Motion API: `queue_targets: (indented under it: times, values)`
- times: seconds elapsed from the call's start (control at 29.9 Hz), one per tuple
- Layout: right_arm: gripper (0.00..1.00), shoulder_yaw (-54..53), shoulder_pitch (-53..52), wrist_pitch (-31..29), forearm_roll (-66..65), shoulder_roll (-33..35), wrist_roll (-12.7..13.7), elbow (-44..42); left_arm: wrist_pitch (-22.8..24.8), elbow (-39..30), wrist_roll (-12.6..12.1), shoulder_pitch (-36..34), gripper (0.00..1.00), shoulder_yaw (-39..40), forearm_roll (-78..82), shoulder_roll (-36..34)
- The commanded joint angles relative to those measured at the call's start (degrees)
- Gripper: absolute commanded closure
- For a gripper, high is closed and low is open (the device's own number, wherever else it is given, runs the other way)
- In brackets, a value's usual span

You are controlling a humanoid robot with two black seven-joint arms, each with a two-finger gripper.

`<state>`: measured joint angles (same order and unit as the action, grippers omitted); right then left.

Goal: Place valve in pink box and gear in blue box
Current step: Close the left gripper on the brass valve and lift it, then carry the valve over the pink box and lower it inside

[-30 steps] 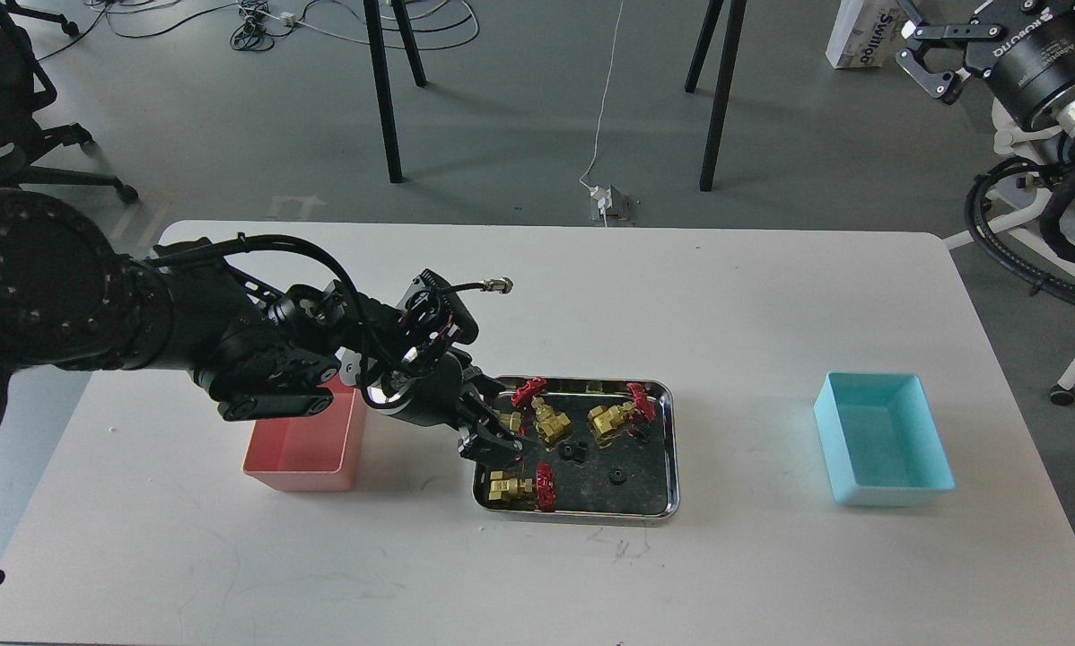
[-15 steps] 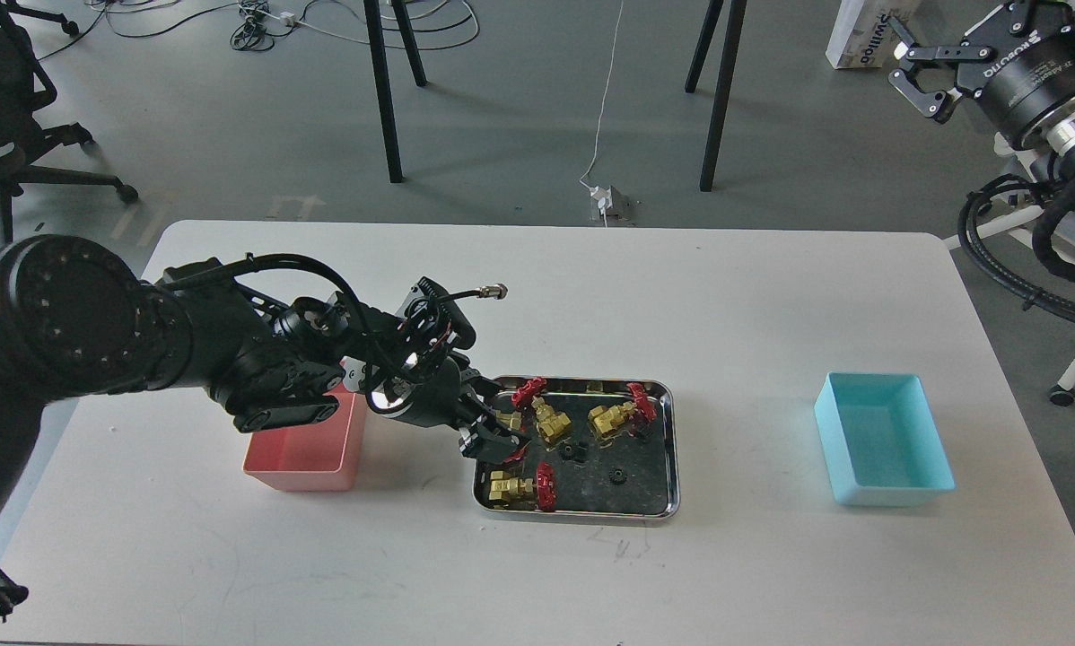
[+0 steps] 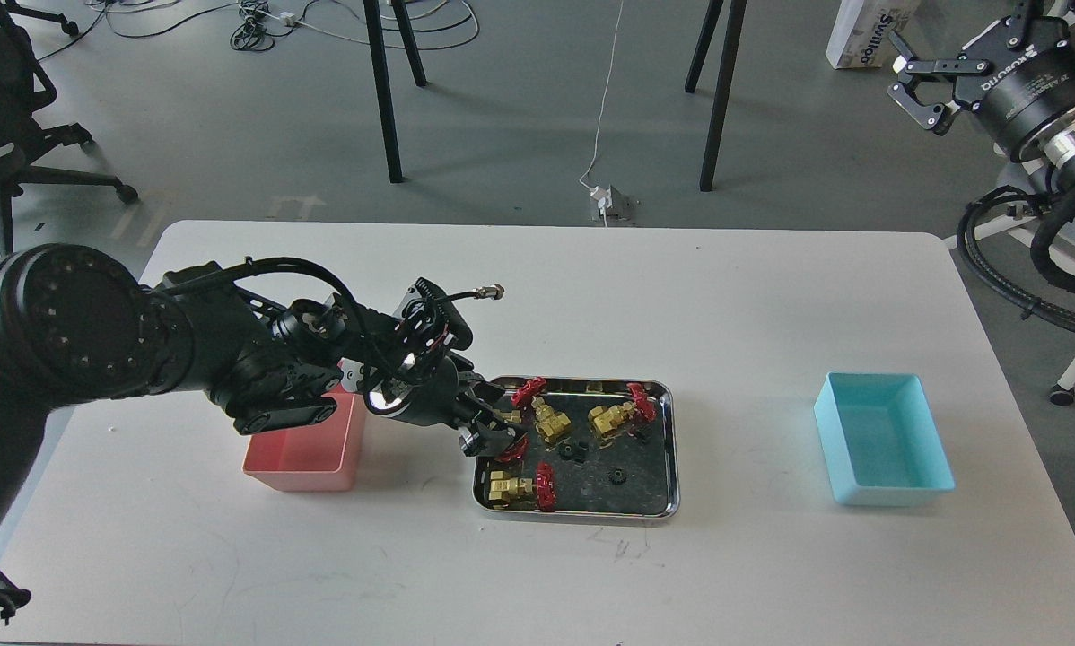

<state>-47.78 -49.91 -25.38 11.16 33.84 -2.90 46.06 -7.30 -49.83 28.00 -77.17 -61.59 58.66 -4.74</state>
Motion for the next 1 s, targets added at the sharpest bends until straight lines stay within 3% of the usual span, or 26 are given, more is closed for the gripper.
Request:
queue_targets:
  times: [0.0, 0.13, 0.63, 0.97]
  values:
    - [0.00, 0.1, 0.1, 0.0, 0.0, 0.0, 0.0, -0.1, -0.1, 0.0, 0.0, 0.5, 0.40, -0.1, 0.2, 0.0]
    - [0.00, 0.1, 0.2, 0.1, 0.0, 0.0, 0.0, -0.1, -0.1, -0.1, 0.0, 0.6, 0.41, 0.0, 0.2, 0.0]
    - [0.00, 0.1, 1.0, 0.3, 0.0, 0.0, 0.0, -0.2, -0.3, -0.1, 0.0, 0.5, 0.75, 0.1, 0.2, 0.0]
    - [0.00, -0.3, 1.7, 0.4, 0.0, 0.0, 0.0, -0.2, -0.3, -1.6, 0.0, -0.3, 0.78, 0.9, 0.3, -1.0]
